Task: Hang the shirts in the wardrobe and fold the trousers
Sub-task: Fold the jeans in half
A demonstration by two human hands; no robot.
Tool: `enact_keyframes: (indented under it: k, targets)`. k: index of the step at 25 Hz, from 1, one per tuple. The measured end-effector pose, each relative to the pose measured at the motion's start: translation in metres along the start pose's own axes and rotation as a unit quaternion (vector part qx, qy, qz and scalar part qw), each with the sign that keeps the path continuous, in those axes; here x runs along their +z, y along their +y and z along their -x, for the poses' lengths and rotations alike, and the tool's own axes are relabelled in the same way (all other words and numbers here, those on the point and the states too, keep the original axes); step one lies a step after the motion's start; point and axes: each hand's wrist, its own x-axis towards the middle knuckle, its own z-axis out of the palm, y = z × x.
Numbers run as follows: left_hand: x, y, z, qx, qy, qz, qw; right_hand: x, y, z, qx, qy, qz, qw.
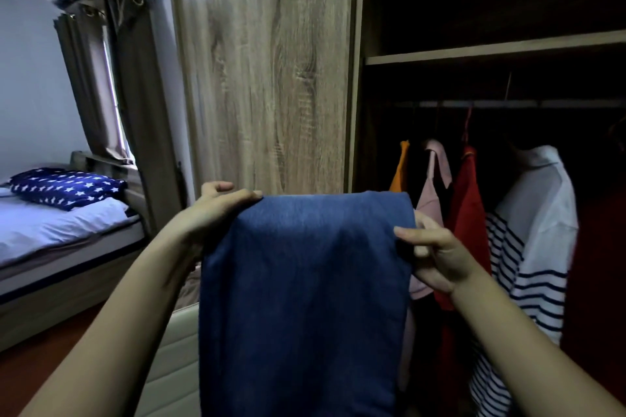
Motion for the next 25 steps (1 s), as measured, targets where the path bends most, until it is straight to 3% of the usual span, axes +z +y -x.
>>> enact_keyframes:
  k: [4, 9, 11, 17, 20, 21, 25]
  targets:
    - [-0.013, 0.004, 0.013, 0.070, -0.010, -0.049, 0.996, 0.005, -0.003, -0.008, -0.007, -0.035, -0.078, 0.996]
    - [-0.026, 0.005, 0.029, 0.174, -0.122, 0.071, 0.975, 0.005, -0.009, -0.015, -0.016, -0.036, -0.129, 0.991]
    - [-0.030, 0.006, 0.033, 0.201, -0.149, 0.065, 0.966, 0.013, -0.016, -0.015, -0.068, -0.061, -0.131, 0.987]
    - [-0.031, 0.009, 0.028, 0.231, -0.099, -0.027, 0.967, 0.019, -0.024, -0.010, -0.068, -0.012, -0.136, 0.988]
    - [-0.032, 0.009, 0.027, 0.268, -0.053, -0.036, 0.961, 0.026, -0.027, -0.011, -0.034, -0.050, -0.155, 0.986]
    - [-0.032, 0.009, 0.028, 0.278, -0.041, -0.033, 0.959, 0.029, -0.028, -0.010, -0.051, -0.071, -0.157, 0.984]
    - [-0.029, 0.009, 0.031, 0.316, 0.001, 0.010, 0.949, 0.032, -0.042, 0.000, -0.107, -0.029, -0.107, 0.988]
